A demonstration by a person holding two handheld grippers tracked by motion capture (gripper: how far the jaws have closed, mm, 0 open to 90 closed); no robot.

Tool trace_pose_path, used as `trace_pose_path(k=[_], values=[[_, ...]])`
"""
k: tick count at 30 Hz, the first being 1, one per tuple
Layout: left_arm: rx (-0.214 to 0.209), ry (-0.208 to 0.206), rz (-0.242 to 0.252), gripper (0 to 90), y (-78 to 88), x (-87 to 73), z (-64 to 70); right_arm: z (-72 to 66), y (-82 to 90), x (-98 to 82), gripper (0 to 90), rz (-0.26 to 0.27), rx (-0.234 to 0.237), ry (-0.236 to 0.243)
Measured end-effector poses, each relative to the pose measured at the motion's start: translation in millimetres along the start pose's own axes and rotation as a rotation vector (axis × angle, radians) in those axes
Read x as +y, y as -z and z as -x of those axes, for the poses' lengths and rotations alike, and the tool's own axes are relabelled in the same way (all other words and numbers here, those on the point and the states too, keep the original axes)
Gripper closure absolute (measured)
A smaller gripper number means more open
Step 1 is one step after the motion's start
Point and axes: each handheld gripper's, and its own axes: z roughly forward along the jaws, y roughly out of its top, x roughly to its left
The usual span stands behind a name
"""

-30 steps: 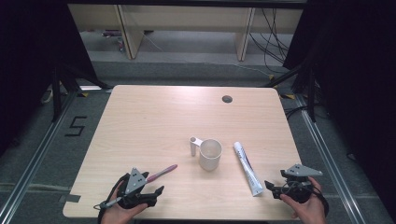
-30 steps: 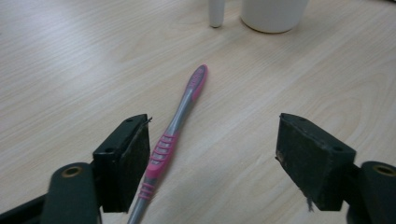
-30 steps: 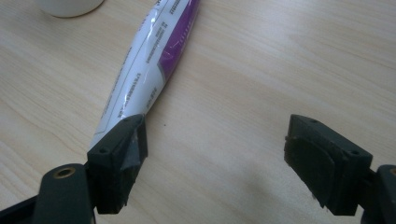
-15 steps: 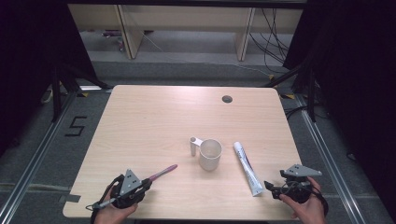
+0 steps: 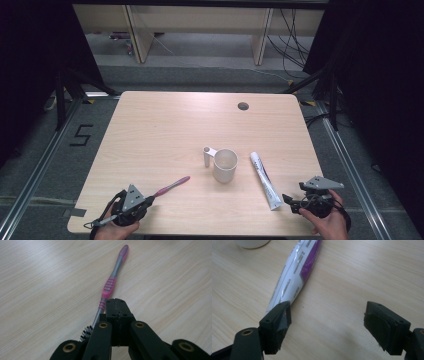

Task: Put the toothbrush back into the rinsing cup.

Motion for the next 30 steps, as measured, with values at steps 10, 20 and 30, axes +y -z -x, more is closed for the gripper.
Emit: trace_pose_path(k=[10, 20, 30], values=[[0.011, 0.008, -0.037, 89.5, -1.9, -5.8, -6.1, -1.3, -0.3, -0.6, 23.0, 0.003, -0.008, 0.009], [0.016, 0.006, -0.071, 89.4, -4.9, -10.8, -11.0, 0.6, 0.1, -0.4, 23.1, 0.001, -0.015, 0.038], [0.055, 0.005, -0.082, 88.6, -9.3, -8.9, -22.0, 0.4, 0.0, -0.4, 23.2, 0.001, -0.014, 0.035]])
